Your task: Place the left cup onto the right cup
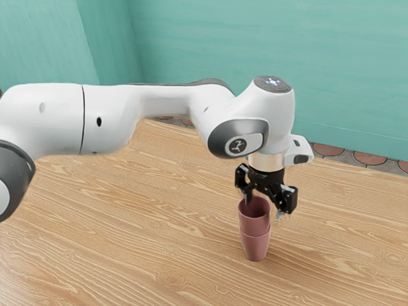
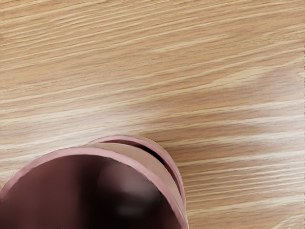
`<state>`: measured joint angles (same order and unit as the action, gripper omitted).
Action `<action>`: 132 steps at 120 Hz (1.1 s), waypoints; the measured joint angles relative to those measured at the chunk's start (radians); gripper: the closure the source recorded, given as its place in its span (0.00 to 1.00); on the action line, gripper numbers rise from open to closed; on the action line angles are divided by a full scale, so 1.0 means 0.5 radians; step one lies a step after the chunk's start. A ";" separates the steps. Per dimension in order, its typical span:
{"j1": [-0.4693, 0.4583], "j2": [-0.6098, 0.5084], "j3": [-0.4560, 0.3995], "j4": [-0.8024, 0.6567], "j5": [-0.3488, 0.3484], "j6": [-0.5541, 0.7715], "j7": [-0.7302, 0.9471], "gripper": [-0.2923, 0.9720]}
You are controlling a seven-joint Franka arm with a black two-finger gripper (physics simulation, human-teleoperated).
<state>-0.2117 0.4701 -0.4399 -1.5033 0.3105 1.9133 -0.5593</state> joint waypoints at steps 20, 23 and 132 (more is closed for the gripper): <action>-0.001 -0.177 0.054 0.002 0.002 -0.083 0.004 0.25; -0.001 -0.203 0.070 -0.001 0.002 -0.103 0.006 0.25; 0.212 -0.683 1.005 -0.129 -0.518 -0.492 0.897 0.23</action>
<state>-0.1058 0.1284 0.0624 -1.5676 0.0517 1.6671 -0.1105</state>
